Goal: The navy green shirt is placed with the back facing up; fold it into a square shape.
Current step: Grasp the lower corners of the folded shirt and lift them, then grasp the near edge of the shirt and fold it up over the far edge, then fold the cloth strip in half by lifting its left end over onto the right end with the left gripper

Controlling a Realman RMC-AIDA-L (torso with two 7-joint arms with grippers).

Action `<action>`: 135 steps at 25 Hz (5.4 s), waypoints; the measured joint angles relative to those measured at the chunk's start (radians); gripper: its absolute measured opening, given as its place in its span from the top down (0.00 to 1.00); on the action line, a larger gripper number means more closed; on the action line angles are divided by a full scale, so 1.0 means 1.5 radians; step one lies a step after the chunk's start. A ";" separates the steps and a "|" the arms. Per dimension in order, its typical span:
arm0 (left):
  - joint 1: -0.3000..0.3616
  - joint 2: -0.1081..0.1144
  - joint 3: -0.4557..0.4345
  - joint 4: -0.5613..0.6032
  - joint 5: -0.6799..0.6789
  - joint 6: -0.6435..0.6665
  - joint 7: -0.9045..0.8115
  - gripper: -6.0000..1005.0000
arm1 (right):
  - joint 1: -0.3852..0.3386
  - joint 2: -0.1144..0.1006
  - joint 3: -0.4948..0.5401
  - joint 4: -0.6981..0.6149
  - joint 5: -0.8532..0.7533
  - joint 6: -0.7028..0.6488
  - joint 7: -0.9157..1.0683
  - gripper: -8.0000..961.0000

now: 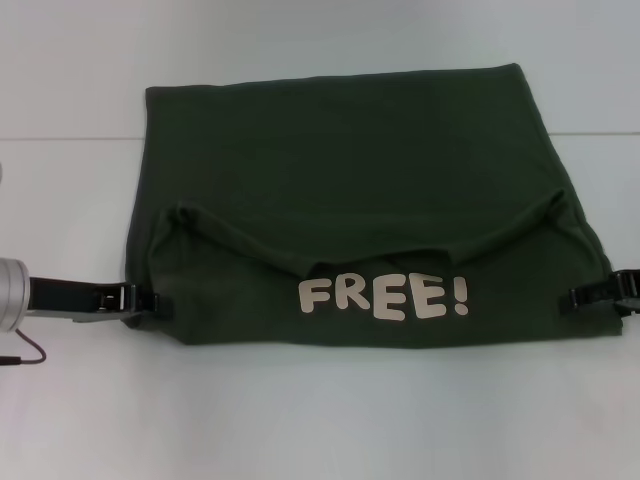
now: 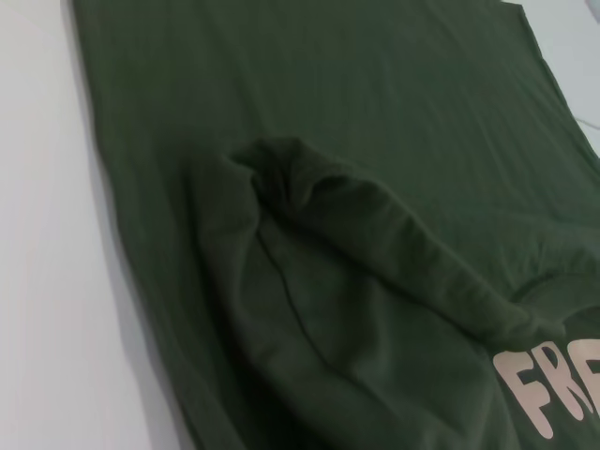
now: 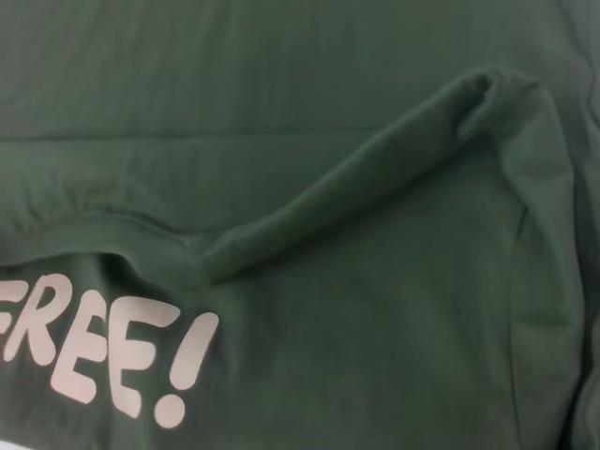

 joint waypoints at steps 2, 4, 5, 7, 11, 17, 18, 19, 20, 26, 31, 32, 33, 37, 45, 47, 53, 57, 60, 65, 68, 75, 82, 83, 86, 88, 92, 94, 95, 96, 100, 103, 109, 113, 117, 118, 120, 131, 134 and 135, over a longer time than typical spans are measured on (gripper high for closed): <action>-0.001 0.001 0.000 0.000 0.000 0.000 0.000 0.95 | 0.001 0.001 0.000 0.000 0.001 0.001 0.001 0.07; -0.002 0.001 0.000 0.000 0.000 0.000 0.000 0.95 | 0.002 0.002 -0.001 0.000 -0.002 0.004 0.005 0.07; -0.002 0.001 0.000 0.000 0.000 0.000 0.000 0.95 | 0.002 0.003 -0.003 0.000 -0.007 0.008 0.007 0.08; -0.002 0.001 0.000 0.000 0.000 0.000 0.000 0.95 | 0.002 0.004 -0.006 0.001 -0.015 0.014 0.011 0.09; -0.002 0.001 -0.002 0.000 0.000 -0.001 0.000 0.95 | 0.002 0.005 -0.008 0.001 -0.019 0.016 0.013 0.22; -0.002 0.001 -0.004 0.000 0.000 -0.001 0.000 0.95 | 0.003 0.005 -0.010 0.001 -0.020 0.017 0.014 0.51; -0.002 0.001 -0.004 0.000 0.000 -0.001 0.000 0.95 | 0.003 0.006 -0.010 0.001 -0.020 0.017 0.014 0.56; -0.002 0.001 -0.004 0.000 0.000 0.000 0.000 0.95 | 0.003 0.006 -0.010 0.001 -0.020 0.017 0.014 0.59; -0.002 0.001 -0.004 0.000 0.000 0.000 0.000 0.95 | 0.003 0.006 -0.011 0.001 -0.020 0.017 0.014 0.61; -0.003 0.001 -0.004 0.000 -0.001 -0.001 0.000 0.96 | 0.004 0.005 -0.011 0.001 -0.020 0.016 0.014 0.74; -0.003 0.004 -0.007 0.000 -0.001 0.005 -0.004 0.96 | 0.005 0.002 -0.010 0.000 -0.020 0.010 0.010 0.85; -0.002 0.004 -0.010 0.000 -0.001 0.009 -0.004 0.96 | 0.005 0.000 -0.010 0.000 -0.020 0.004 0.008 0.87; -0.001 0.005 -0.016 0.000 -0.001 0.014 -0.003 0.96 | 0.006 -0.002 -0.010 -0.001 -0.020 -0.002 0.006 0.89; 0.003 0.014 -0.039 0.000 0.007 0.062 0.001 0.96 | 0.006 -0.019 -0.010 -0.005 -0.020 -0.063 -0.012 0.93; 0.014 0.032 -0.102 0.010 0.087 0.313 0.036 0.96 | -0.014 -0.031 -0.040 -0.005 -0.024 -0.242 -0.123 0.92; 0.020 0.032 -0.108 0.014 0.122 0.379 0.054 0.96 | -0.025 -0.025 -0.062 -0.002 -0.027 -0.284 -0.158 0.92; 0.033 0.028 -0.098 0.020 0.202 0.450 0.066 0.96 | -0.055 0.014 -0.107 -0.002 -0.067 -0.353 -0.237 0.91; 0.033 0.027 -0.079 0.019 0.215 0.454 0.074 0.96 | -0.055 0.020 -0.104 -0.001 -0.074 -0.349 -0.242 0.90; 0.029 0.027 -0.088 0.016 0.202 0.455 0.077 0.96 | -0.051 0.019 -0.082 -0.001 -0.070 -0.341 -0.241 0.90; 0.013 0.041 -0.149 0.008 0.151 0.457 0.067 0.95 | -0.045 0.006 0.034 -0.005 -0.067 -0.337 -0.234 0.89; 0.003 0.052 -0.197 0.004 0.135 0.452 0.027 0.95 | -0.044 -0.017 0.122 0.000 -0.065 -0.337 -0.223 0.89; -0.019 0.070 -0.275 -0.004 0.072 0.351 -0.045 0.95 | -0.052 -0.074 0.243 0.051 0.033 -0.255 -0.175 0.88; -0.013 0.059 -0.277 -0.052 -0.030 0.162 -0.051 0.95 | -0.038 -0.058 0.238 0.110 0.144 -0.066 -0.165 0.87; -0.011 0.055 -0.277 -0.060 -0.050 0.135 -0.041 0.95 | -0.036 -0.052 0.237 0.112 0.154 -0.047 -0.168 0.87; -0.006 0.043 -0.276 -0.084 -0.093 0.067 -0.011 0.95 | -0.025 -0.025 0.234 0.114 0.178 0.029 -0.179 0.87; -0.003 0.035 -0.275 -0.096 -0.111 0.025 0.009 0.95 | -0.018 -0.013 0.231 0.114 0.191 0.064 -0.190 0.87; 0.000 0.022 -0.274 -0.112 -0.148 -0.039 0.048 0.95 | 0.003 0.001 0.230 0.115 0.206 0.112 -0.203 0.86; 0.000 0.018 -0.272 -0.115 -0.161 -0.059 0.061 0.95 | 0.014 0.004 0.230 0.115 0.212 0.130 -0.208 0.86; 0.000 0.016 -0.272 -0.117 -0.165 -0.067 0.067 0.95 | 0.022 0.006 0.229 0.116 0.216 0.142 -0.212 0.86; -0.001 0.015 -0.271 -0.120 -0.169 -0.078 0.075 0.95 | 0.027 0.008 0.229 0.118 0.218 0.150 -0.216 0.86; -0.005 0.006 -0.270 -0.129 -0.196 -0.120 0.109 0.95 | 0.045 0.026 0.223 0.122 0.229 0.206 -0.225 0.85; -0.006 -0.005 -0.270 -0.132 -0.222 -0.154 0.134 0.95 | 0.050 0.044 0.202 0.123 0.246 0.260 -0.229 0.85; -0.022 -0.018 -0.269 -0.149 -0.233 -0.207 0.169 0.95 | 0.055 0.072 0.145 0.123 0.271 0.350 -0.241 0.84; -0.032 -0.028 -0.269 -0.154 -0.234 -0.238 0.187 0.96 | 0.055 0.090 0.115 0.123 0.276 0.416 -0.249 0.83; -0.036 -0.045 -0.272 -0.154 -0.250 -0.275 0.194 0.93 | 0.055 0.100 0.108 0.148 0.317 0.465 -0.331 0.83; -0.033 -0.049 -0.271 -0.155 -0.265 -0.282 0.204 0.92 | 0.053 0.100 0.108 0.158 0.338 0.472 -0.360 0.83; -0.026 -0.056 -0.271 -0.157 -0.296 -0.286 0.231 0.91 | 0.048 0.099 0.107 0.178 0.391 0.483 -0.411 0.83; -0.011 -0.062 -0.269 -0.169 -0.336 -0.297 0.273 0.75 | 0.003 0.097 0.108 0.165 0.476 0.410 -0.481 0.48; 0.002 -0.059 -0.273 -0.164 -0.341 -0.299 0.267 0.55 | -0.022 0.095 0.107 0.157 0.513 0.328 -0.531 0.26; 0.009 -0.056 -0.275 -0.160 -0.346 -0.296 0.261 0.50 | -0.032 0.095 0.107 0.155 0.525 0.292 -0.557 0.21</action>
